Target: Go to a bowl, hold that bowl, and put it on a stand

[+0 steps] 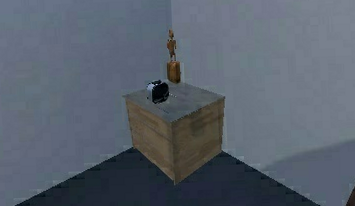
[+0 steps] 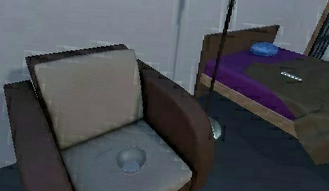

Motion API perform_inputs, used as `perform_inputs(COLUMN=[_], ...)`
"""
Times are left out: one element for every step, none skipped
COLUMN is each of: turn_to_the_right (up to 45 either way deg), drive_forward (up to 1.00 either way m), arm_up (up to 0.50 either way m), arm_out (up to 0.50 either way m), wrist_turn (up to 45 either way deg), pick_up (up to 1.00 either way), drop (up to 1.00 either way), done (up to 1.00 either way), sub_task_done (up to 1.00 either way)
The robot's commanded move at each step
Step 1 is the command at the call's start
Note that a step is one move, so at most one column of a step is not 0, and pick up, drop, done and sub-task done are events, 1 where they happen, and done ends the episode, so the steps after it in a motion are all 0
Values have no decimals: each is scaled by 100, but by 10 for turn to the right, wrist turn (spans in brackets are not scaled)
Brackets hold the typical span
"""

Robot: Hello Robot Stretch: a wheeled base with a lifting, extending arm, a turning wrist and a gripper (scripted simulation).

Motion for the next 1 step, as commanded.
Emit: perform_inputs(turn_to_the_right=[0], drive_forward=[0], arm_up=[6], arm_out=[0], wrist_turn=[0], pick_up=[0], drop=[0], done=[0], sub_task_done=[0])
